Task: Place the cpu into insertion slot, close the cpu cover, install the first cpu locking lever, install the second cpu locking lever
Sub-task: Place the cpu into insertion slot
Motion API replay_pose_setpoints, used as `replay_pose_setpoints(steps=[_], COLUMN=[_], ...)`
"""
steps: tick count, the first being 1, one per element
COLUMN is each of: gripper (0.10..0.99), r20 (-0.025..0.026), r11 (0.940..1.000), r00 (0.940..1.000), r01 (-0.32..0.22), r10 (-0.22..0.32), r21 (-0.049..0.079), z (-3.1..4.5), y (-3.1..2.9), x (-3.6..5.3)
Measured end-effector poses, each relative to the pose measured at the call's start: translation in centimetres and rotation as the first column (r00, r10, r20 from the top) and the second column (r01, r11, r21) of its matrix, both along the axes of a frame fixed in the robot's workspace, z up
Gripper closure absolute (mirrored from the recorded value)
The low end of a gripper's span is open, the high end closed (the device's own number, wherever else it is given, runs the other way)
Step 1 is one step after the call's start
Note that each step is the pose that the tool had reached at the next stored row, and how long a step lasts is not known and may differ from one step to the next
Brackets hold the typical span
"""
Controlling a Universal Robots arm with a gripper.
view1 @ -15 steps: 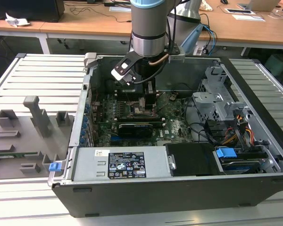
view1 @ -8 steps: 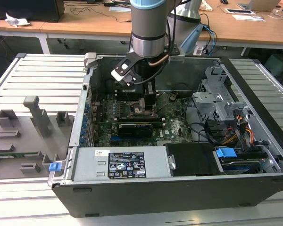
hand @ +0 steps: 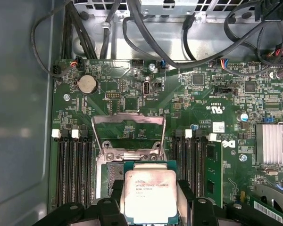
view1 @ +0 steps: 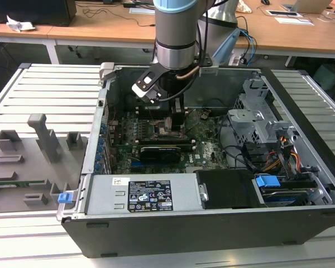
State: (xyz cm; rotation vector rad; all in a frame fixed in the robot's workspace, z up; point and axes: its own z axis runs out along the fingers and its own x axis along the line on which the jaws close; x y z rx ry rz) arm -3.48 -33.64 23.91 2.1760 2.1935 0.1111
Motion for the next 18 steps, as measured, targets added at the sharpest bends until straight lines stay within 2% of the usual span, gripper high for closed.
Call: replay_pose_setpoints(steps=[5, 9, 14, 18], gripper=[0.557, 0.557, 0.557, 0.557], r20=[0.0000, 0.0000, -0.0001, 0.0000], r11=[1.0000, 1.0000, 1.0000, 1.0000], r00=[1.0000, 1.0000, 1.0000, 1.0000], r01=[-0.003, -0.003, 0.006, 0.006], r10=[0.003, 0.003, -0.006, -0.006], r21=[0.000, 0.000, 0.000, 0.000], z=[-0.53, -0.73, -1.18, -1.80], y=[0.28, 0.73, 0.98, 1.43], x=[-0.11, -0.53, -0.99, -1.07])
